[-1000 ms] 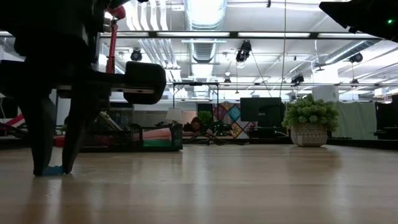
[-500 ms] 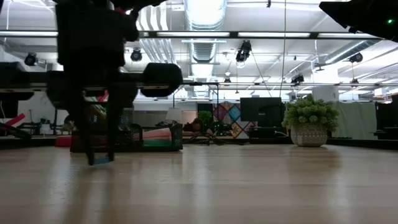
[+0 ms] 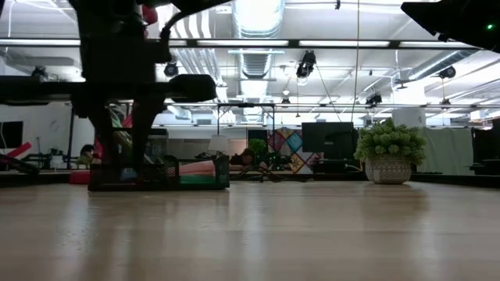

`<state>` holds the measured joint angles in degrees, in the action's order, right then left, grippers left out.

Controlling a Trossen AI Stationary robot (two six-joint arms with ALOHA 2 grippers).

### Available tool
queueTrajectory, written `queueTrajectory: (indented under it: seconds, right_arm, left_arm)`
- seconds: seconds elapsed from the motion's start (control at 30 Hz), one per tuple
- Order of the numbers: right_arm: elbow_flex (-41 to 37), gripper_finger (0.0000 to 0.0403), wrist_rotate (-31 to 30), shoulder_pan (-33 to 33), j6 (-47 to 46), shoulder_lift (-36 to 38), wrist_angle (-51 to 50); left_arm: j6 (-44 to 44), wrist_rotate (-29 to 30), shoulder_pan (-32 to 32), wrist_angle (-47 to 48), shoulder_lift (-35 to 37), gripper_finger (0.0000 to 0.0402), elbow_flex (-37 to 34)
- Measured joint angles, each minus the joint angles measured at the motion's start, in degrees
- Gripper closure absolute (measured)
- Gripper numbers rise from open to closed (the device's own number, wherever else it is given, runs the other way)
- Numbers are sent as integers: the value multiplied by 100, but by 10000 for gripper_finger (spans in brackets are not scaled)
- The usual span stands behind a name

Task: Pick and place office supplies into organizer
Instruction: Put the blue binder clip into the desk organizer

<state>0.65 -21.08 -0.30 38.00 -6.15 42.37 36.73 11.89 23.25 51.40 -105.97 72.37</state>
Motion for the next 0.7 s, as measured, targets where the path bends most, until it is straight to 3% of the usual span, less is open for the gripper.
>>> queueTrajectory:
  seconds: [0.4, 0.7]
  right_arm:
    - [0, 351, 1, 2, -42, 2, 0]
    - [0, 351, 2, 2, -42, 2, 0]
  left_arm:
    - [-798, 388, -736, 1212, 504, 376, 36]
    - [-793, 473, -1467, 1210, 964, 377, -109]
